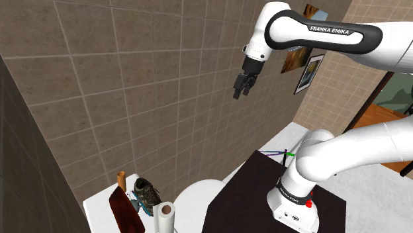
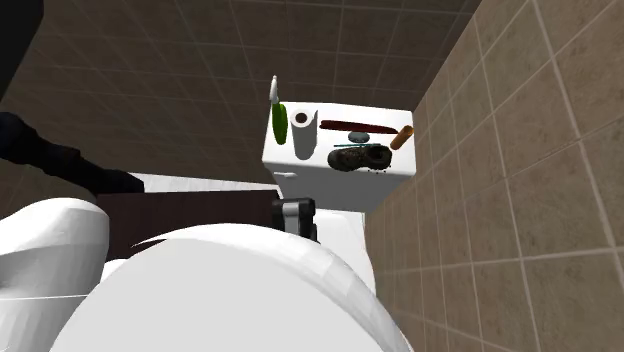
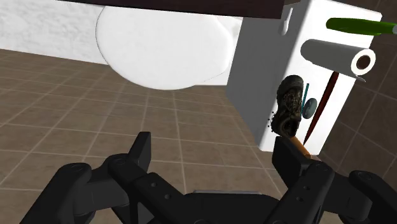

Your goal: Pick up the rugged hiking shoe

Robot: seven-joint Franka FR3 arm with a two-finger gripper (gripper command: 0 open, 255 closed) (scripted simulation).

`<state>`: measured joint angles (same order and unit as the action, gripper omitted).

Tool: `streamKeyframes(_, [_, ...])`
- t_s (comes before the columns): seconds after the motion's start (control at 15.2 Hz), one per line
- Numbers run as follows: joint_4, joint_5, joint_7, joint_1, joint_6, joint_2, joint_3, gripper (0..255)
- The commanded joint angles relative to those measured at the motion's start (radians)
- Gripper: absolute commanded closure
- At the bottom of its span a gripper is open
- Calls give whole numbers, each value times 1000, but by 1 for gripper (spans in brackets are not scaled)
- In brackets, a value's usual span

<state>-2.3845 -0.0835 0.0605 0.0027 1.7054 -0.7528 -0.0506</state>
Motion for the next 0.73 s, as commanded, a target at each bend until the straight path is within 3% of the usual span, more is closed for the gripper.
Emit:
streamKeyframes(0.0, [0, 0, 0, 0, 0, 0, 0, 0])
streamKeyframes(0.66, [-138, -102, -42, 76, 316, 177, 88, 0])
